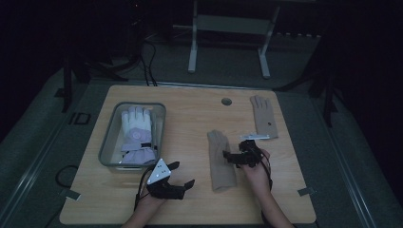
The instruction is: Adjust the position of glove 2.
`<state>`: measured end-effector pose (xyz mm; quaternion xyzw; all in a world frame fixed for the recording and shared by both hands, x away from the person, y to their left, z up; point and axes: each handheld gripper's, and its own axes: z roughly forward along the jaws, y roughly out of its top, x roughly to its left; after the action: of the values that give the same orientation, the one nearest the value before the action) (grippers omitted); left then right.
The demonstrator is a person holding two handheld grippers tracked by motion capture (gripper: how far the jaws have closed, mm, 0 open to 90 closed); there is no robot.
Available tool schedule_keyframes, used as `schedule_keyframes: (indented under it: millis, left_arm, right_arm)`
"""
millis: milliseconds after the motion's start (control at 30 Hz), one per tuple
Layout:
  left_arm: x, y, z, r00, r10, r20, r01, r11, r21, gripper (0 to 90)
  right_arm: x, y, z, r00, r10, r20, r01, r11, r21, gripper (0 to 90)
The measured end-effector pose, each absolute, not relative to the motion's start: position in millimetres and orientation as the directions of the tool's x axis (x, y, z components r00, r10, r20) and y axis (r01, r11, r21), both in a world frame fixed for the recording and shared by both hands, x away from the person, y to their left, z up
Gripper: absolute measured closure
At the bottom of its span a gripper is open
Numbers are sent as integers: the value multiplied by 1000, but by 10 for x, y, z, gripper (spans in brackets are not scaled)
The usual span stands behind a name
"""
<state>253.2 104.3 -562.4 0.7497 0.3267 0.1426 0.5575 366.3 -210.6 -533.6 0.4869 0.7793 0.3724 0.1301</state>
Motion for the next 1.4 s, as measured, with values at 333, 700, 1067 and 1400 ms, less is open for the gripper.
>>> schedule_keyframes:
  millis: [333, 700, 1067, 1400]
  left_arm:
    - [2536, 1053, -5630, 743, 649, -161, 339, -158, 927, 116]
    - [2537, 1053, -5632, 744, 648, -160, 341, -163, 926, 116]
    - [2540, 1043, -5640, 744, 646, -167, 347, -161, 924, 116]
    - [2533, 1063, -5651, 746, 647, -160, 334, -155, 930, 116]
  right_arm:
    - [3753, -2382, -5241, -543, 827, 146, 623, 281, 730, 150]
    - [3860, -2764, -5116, -500, 855, 138, 604, 230, 763, 117]
    - [4081, -3052, -4984, -431, 900, 60, 573, 221, 789, 205]
    - [4430, -3207, -4908, -394, 919, 19, 563, 225, 795, 227]
